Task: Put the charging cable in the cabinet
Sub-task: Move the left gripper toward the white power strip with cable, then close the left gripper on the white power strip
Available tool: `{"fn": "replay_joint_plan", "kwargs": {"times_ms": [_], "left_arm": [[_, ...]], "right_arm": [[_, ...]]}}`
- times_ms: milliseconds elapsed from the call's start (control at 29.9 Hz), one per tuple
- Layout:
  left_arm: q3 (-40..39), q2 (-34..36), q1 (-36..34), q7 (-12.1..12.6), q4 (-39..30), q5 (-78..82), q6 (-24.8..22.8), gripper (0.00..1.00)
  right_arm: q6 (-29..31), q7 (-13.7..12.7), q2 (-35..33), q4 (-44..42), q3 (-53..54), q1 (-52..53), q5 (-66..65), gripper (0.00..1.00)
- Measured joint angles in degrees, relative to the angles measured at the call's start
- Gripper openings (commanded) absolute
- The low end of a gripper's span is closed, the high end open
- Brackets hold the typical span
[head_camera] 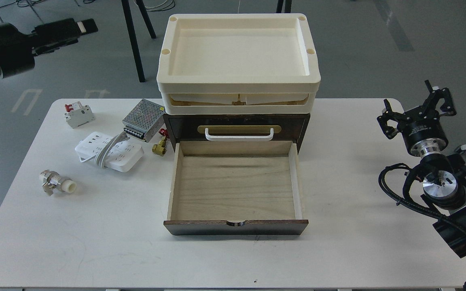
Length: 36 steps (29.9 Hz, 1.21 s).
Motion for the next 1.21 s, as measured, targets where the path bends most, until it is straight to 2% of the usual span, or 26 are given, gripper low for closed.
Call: {"fn": "replay_joint_plan", "kwargs": {"times_ms": [167, 335, 435, 603, 737, 904, 1105, 1139, 1206], "left_arm": [[1.95, 0.28, 4.98, -0.3, -1.77, 13.93, 5.46, 0.94], [9.83, -1.38, 7.68, -0.32, 2.84, 26.92, 19.22, 0.91], [15.92, -3.67, 8.14, -0.32, 6.25, 28.57, 23.81, 0.9], [19.91, -8.76, 8.91, -0.33, 8.7, 28.76, 26.63, 0.89], [20.09, -14.01, 9.52, -0.31, 16.04, 28.49, 27.11, 0.88], [20.49, -20.07, 9.65, -0.29, 27.08, 26.57, 27.92, 0.69], [23.26, -24.84, 9.66, -0.3, 35.74, 26.16, 30.45, 0.64], [23.54, -25.16, 9.66, -0.31, 36.28, 26.11, 30.7, 0.6], [23.88, -25.46, 9.65, -0.31, 36.93, 26.06, 30.92, 0.42]], "right_arm": [[0.0, 0.0, 0.0, 0.15, 0.0, 0.0, 0.04, 1.0], [0.0, 0.0, 0.0, 0.26, 0.0, -0.05, 0.06, 1.0], [0.0, 0.0, 0.0, 0.34, -0.04, -0.13, 0.07, 1.0], [0.0, 0.0, 0.0, 0.36, -0.06, -0.18, 0.03, 1.0], [0.02, -0.01, 0.0, 0.36, -0.04, -0.18, -0.01, 1.0], [0.04, 0.0, 0.0, 0.34, -0.02, -0.18, -0.02, 1.0], [0.04, 0.0, 0.0, 0.33, -0.05, -0.18, -0.02, 1.0], [0.04, 0.0, 0.0, 0.33, -0.07, -0.18, -0.03, 1.0], [0.04, 0.0, 0.0, 0.33, -0.08, -0.18, -0.03, 1.0]]}}
